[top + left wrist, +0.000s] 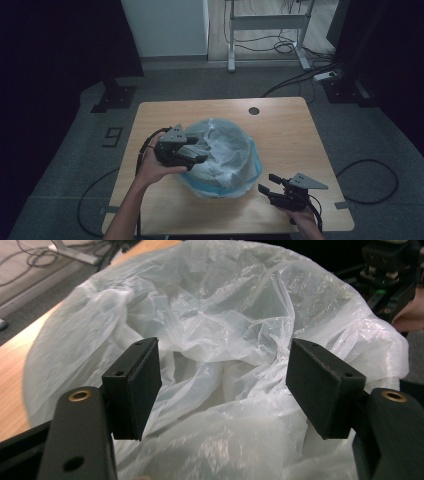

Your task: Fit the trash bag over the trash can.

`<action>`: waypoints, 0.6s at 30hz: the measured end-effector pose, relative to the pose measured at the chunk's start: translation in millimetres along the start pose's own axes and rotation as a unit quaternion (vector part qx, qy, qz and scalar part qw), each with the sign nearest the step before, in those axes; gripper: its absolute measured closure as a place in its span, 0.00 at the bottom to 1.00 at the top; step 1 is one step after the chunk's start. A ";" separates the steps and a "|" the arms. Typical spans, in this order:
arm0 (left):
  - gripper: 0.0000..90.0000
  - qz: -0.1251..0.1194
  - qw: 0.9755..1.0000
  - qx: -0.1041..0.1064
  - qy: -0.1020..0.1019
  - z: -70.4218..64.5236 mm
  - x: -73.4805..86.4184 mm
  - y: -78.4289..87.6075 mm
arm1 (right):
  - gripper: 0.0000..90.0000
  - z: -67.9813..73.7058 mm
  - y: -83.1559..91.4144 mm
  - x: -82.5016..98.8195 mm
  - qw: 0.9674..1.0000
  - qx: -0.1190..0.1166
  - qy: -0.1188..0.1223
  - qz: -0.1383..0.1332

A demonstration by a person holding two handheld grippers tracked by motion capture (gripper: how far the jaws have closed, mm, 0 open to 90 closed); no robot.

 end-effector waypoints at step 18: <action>0.32 -0.072 0.994 -0.051 0.057 -10.2 60.9 39.1 | 0.38 -10.4 8.9 4.7 0.999 0.034 0.001 0.001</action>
Point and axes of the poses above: each handheld gripper's, and its own axes: y roughly backward along the jaws, x roughly out of its underside, z roughly to its left, the point moved 1 cm from there along -y, roughly forward along the jaws, and after that the axes turned 9 degrees about z, right-handed, at the moved point
